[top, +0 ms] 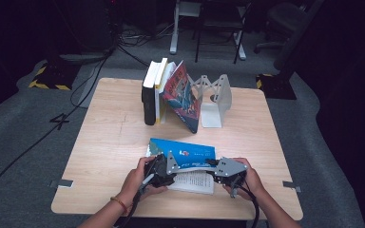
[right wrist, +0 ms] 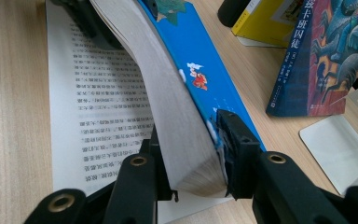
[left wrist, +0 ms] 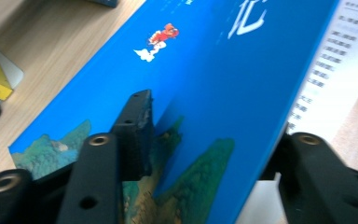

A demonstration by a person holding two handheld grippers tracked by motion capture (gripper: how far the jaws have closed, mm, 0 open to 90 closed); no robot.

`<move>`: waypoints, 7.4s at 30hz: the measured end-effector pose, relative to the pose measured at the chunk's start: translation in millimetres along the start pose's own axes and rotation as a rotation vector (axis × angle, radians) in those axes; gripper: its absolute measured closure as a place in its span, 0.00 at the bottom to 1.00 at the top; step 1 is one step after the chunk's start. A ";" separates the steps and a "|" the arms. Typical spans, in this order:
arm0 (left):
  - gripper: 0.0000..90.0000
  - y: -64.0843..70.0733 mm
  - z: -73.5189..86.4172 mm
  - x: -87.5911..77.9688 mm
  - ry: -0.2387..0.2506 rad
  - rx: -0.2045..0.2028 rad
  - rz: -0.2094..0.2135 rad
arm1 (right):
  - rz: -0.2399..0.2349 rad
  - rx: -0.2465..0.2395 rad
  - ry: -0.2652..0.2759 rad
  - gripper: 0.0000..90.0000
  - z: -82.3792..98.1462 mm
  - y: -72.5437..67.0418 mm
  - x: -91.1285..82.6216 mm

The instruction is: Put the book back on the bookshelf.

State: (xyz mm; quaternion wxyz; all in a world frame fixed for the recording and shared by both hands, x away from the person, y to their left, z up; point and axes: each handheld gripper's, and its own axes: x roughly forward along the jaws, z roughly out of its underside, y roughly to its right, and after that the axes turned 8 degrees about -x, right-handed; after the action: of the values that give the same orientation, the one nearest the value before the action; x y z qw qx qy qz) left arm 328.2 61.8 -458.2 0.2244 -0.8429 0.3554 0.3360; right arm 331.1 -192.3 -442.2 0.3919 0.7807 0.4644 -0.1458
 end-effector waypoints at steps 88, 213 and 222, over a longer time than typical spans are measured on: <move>0.88 -6.5 -8.4 -28.2 0.116 -0.086 0.163 | -0.009 0.258 -0.014 0.46 37.1 20.2 24.1; 0.86 -37.9 41.1 -22.0 0.428 -0.154 0.346 | -0.010 0.176 0.302 0.49 -43.2 9.2 6.4; 0.86 -34.5 17.4 1.2 0.435 -0.152 0.424 | 0.058 0.174 0.289 0.48 -33.5 20.7 -13.4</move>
State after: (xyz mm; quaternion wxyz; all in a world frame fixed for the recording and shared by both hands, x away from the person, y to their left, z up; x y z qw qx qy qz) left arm 347.6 94.3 -466.0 0.0043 -0.8165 0.5368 0.2126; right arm 336.9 -180.8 -402.5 0.2561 0.8376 0.4788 -0.0600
